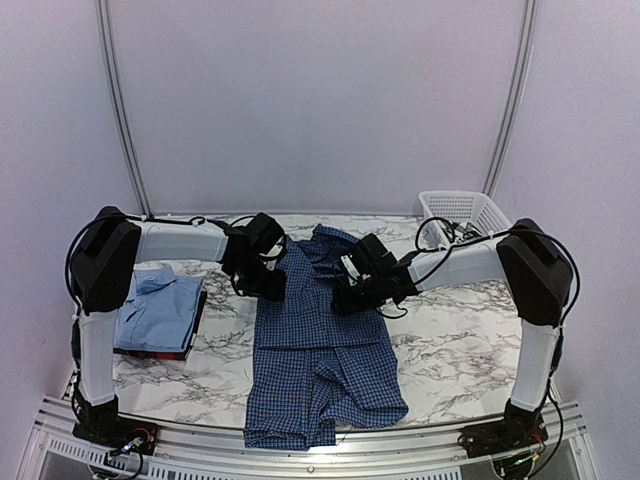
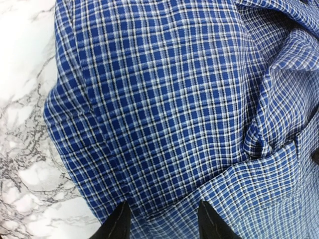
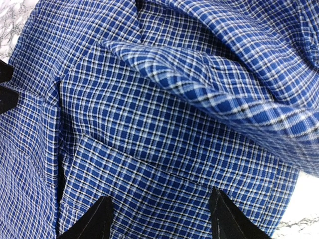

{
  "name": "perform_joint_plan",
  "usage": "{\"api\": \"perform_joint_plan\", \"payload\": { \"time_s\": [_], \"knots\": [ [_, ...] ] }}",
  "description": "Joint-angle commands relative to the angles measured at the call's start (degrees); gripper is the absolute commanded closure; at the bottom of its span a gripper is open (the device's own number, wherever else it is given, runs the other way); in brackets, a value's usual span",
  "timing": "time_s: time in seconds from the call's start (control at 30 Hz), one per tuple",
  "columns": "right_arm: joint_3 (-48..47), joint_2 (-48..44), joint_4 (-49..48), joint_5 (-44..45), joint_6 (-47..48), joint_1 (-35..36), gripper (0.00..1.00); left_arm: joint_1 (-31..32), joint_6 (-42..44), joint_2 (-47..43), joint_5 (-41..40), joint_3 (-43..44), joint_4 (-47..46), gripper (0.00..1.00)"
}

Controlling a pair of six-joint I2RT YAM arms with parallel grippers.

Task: Fold and stack the long sleeve shirts
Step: Flatten out the crumpled shirt at the center of the board.

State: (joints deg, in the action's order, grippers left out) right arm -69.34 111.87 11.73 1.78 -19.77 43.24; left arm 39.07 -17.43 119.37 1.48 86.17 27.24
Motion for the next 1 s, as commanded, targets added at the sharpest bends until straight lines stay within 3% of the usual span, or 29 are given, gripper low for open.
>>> {"api": "perform_joint_plan", "payload": {
  "time_s": [0.0, 0.27, 0.7, 0.97],
  "knots": [
    [0.0, -0.2, -0.4, 0.1, -0.9, 0.5, 0.38, 0.0, -1.5, -1.5, 2.7, 0.6, 1.1, 0.56],
    [-0.1, 0.0, -0.5, 0.3, -0.9, 0.5, 0.38, 0.4, -2.7, -3.1, 4.3, -1.8, 1.1, 0.66],
    [-2.7, 1.4, 0.3, 1.2, 0.5, 0.7, 0.35, 0.9, -3.0, -6.9, 3.6, -2.8, 1.1, 0.99],
    [-6.4, 3.7, 2.6, 1.8, 2.4, 2.4, 0.32, 0.9, -4.0, -10.0, 1.4, -3.3, 1.1, 1.00]
  ]
}}
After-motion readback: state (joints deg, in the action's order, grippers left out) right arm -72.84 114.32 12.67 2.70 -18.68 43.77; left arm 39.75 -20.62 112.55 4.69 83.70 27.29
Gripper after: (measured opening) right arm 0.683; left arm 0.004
